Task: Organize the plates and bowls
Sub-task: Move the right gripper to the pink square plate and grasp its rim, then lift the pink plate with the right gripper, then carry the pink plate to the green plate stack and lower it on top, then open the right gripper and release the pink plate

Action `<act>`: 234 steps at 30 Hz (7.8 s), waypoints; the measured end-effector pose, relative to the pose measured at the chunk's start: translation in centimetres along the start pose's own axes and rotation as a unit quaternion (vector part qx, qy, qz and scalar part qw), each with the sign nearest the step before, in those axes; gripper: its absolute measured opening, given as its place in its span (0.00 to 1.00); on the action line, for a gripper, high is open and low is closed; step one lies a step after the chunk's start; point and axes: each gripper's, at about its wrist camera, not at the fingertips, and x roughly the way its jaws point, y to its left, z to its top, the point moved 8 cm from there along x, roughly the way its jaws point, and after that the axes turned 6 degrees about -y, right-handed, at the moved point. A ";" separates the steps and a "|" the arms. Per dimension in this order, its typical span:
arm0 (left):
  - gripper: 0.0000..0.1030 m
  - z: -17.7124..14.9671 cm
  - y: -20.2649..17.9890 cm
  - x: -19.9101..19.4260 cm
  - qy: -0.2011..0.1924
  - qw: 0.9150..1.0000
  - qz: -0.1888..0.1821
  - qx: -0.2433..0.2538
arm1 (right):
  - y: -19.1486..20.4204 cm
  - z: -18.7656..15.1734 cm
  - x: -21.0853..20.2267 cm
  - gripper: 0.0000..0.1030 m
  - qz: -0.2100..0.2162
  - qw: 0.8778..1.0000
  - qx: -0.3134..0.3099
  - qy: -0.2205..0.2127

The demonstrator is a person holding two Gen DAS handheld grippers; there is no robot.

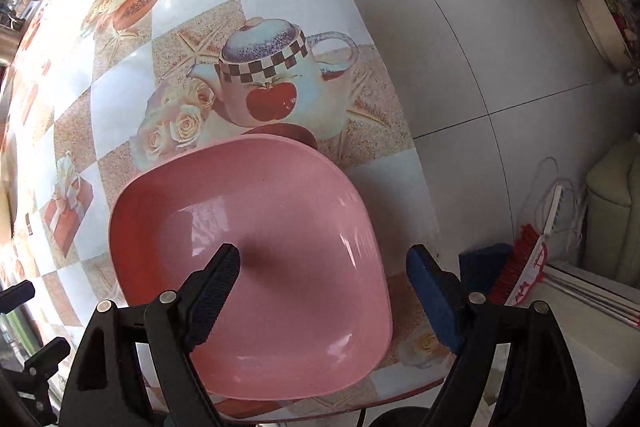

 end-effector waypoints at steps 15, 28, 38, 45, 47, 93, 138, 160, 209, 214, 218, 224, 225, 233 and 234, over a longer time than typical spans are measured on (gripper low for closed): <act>0.73 1.1 5.8 -0.9 -0.029 0.997 0.038 -0.057 | 9.3 -2.7 -1.4 0.84 0.054 0.998 -0.017 0.012; 0.73 4.9 3.1 0.3 -0.030 0.998 0.040 -0.034 | 5.9 -4.3 -0.6 0.84 0.022 0.999 0.003 0.030; 0.73 7.4 1.7 -0.8 -0.043 0.998 0.021 -0.035 | 2.9 -3.7 0.3 0.84 0.022 0.999 0.012 0.029; 0.73 8.9 -0.6 2.6 -0.019 0.999 0.027 -0.025 | 2.2 -3.5 1.0 0.86 0.023 0.999 0.000 0.026; 0.73 8.8 -0.8 3.1 -0.020 0.999 0.034 -0.026 | 1.8 -3.6 1.5 0.90 0.021 0.999 -0.005 0.025; 0.26 -11.7 16.0 -1.0 -0.013 0.987 0.115 -0.113 | 24.5 -11.8 -0.5 0.22 0.117 0.972 -0.187 0.085; 0.26 -18.8 22.5 -8.5 -0.097 0.972 0.109 -0.185 | 37.2 -11.0 -5.0 0.22 0.072 0.950 -0.293 0.083; 0.26 -25.0 27.2 -11.8 -0.127 0.934 0.153 -0.297 | 43.3 -13.8 -9.0 0.22 0.087 0.906 -0.411 0.057; 0.65 -31.5 32.6 -12.5 -0.125 0.907 0.172 -0.364 | 43.4 -12.8 -4.5 0.39 0.151 0.892 -0.409 0.119; 0.72 -29.5 31.6 -13.0 -0.139 0.911 0.142 -0.362 | 39.9 -9.1 -5.4 0.74 0.157 0.912 -0.367 0.096; 0.73 -26.8 30.1 -13.3 -0.147 0.919 0.114 -0.346 | 35.8 -6.2 -4.9 0.74 0.151 0.936 -0.305 0.090; 0.74 -21.8 27.1 -13.0 -0.146 0.942 0.091 -0.290 | 28.8 -2.9 -3.6 0.74 0.133 0.967 -0.198 0.092; 0.74 -21.1 26.5 -12.9 -0.145 0.945 0.086 -0.281 | 27.9 -2.5 -3.4 0.74 0.131 0.969 -0.185 0.093; 0.75 -17.3 22.4 -10.9 -0.119 0.967 0.057 -0.220 | 23.2 -2.2 -3.0 0.74 0.125 0.981 -0.112 0.100; 0.75 -16.9 22.1 -10.8 -0.117 0.968 0.056 -0.215 | 22.9 -2.1 -2.9 0.74 0.125 0.981 -0.108 0.100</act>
